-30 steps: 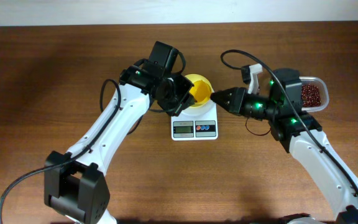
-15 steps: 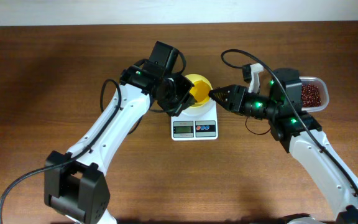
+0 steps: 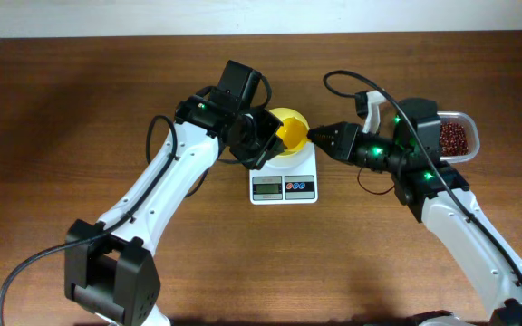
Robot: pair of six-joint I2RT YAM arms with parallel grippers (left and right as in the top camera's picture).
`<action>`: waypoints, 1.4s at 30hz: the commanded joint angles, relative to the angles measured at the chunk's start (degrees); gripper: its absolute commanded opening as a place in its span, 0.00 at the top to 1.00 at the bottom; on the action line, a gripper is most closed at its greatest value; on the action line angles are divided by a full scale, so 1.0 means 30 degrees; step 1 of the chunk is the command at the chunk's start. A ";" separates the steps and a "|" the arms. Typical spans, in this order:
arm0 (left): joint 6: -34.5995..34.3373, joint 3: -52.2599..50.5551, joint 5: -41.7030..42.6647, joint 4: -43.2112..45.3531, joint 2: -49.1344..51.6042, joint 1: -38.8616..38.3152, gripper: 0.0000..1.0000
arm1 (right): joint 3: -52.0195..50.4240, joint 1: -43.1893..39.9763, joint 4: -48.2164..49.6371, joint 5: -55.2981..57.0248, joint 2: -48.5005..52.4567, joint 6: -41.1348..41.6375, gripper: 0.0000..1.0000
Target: Scoop item into bowl and weigh 50g on scale
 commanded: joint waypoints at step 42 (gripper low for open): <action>0.3322 0.0262 -0.0233 -0.0022 -0.2047 0.0670 0.01 | 0.0240 0.0051 0.0036 0.0503 0.0080 0.0087 0.96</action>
